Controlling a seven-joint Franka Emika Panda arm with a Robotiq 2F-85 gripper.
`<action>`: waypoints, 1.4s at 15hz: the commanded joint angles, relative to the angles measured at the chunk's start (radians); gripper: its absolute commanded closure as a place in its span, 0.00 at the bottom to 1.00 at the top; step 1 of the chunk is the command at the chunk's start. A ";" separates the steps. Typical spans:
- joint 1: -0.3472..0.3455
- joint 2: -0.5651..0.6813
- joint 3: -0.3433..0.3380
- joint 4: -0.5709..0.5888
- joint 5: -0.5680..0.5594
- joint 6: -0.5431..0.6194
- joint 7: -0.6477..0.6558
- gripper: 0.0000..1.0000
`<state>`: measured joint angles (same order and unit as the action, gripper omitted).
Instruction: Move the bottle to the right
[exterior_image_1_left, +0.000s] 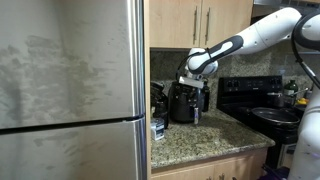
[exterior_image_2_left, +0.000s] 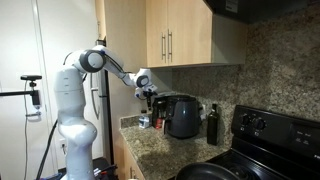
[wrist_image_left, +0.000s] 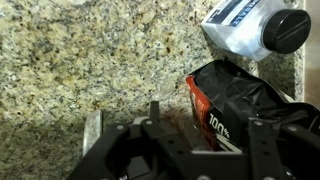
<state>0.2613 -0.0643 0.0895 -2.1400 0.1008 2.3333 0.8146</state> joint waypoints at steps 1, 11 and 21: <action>-0.023 -0.043 0.019 -0.102 0.259 0.089 -0.266 0.06; 0.023 0.225 0.150 0.171 0.361 -0.030 -0.477 0.00; 0.120 0.360 0.127 0.307 -0.066 0.087 -0.276 0.00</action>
<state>0.3756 0.2967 0.2233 -1.8350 0.0296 2.4240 0.5413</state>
